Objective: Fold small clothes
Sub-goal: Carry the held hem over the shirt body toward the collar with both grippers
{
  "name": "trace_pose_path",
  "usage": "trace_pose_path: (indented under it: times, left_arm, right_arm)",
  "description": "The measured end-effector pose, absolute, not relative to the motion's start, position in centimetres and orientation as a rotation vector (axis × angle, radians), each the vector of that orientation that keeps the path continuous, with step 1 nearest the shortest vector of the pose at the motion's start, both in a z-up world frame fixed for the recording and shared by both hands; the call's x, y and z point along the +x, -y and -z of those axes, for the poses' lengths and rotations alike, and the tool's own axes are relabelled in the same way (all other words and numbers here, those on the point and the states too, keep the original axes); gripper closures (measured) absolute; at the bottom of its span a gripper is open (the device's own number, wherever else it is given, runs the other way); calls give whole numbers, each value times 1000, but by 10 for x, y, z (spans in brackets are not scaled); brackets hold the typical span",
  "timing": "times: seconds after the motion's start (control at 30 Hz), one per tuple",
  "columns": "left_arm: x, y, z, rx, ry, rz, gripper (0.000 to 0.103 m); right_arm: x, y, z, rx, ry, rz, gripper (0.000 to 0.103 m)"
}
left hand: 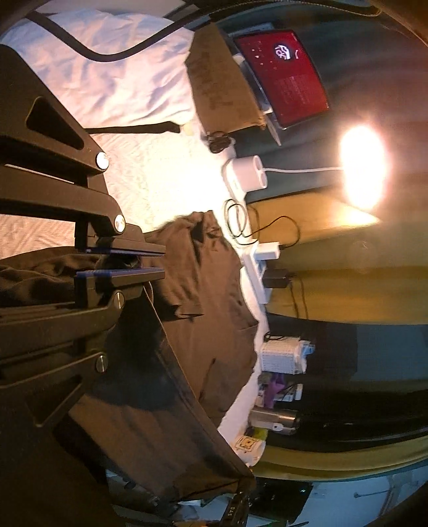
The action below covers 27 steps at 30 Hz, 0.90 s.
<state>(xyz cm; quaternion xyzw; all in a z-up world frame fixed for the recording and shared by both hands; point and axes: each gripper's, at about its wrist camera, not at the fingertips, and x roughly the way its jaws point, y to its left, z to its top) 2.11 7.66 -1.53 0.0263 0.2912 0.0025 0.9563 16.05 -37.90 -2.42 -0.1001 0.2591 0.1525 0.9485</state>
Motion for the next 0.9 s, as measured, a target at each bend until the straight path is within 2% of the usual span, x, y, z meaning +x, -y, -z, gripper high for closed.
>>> trace_pose_path:
  times: [0.9]
  left_arm:
    - [121, -111, -26, 47, -515, -52, 98]
  right_arm:
    - [255, 328, -6, -222, -510, -360, 97]
